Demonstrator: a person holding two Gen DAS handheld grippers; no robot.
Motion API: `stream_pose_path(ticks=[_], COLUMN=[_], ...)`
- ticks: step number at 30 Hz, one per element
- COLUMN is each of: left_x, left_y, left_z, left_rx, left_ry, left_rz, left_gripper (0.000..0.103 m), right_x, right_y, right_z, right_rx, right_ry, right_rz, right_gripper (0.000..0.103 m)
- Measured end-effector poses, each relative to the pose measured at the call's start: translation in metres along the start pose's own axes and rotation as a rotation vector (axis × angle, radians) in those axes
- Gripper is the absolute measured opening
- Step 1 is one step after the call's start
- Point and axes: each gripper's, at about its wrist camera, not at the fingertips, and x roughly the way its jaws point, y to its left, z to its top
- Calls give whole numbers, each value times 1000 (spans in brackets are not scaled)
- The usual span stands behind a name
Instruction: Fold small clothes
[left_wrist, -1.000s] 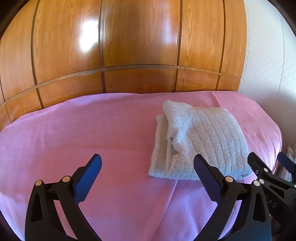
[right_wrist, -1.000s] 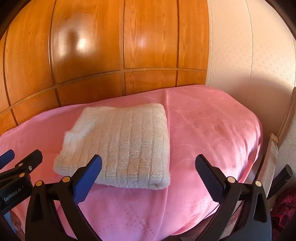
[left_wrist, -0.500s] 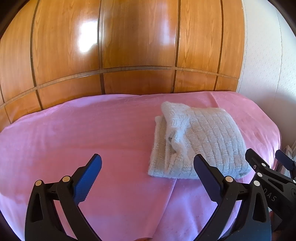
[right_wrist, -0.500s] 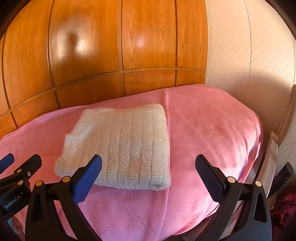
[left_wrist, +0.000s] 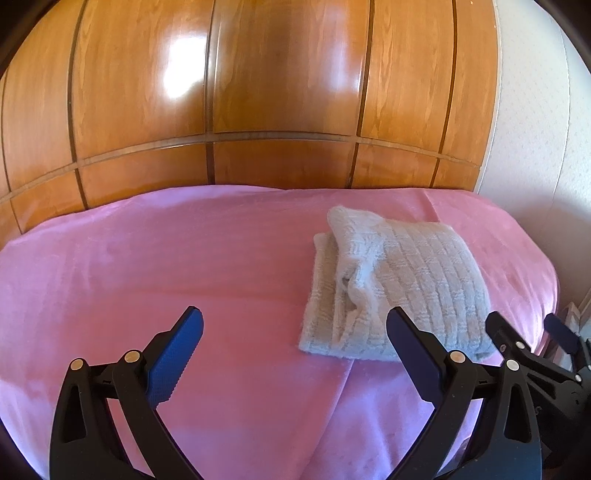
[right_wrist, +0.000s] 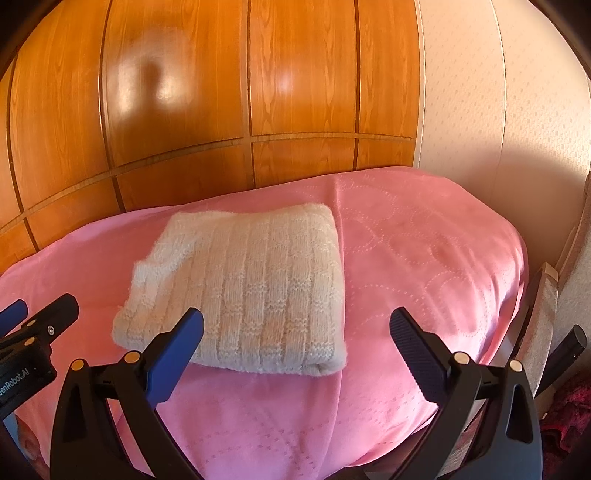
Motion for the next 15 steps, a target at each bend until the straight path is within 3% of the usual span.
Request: stream_pose_path(ticks=[15], left_x=[22], left_y=[4], left_z=[-6], left_rx=[10], left_ry=[71], left_rz=[45], left_gripper=[98], right_x=[16], right_y=[-16], right_z=[4], right_rx=[6], right_ry=[11], right_rz=[21], right_gripper=[101])
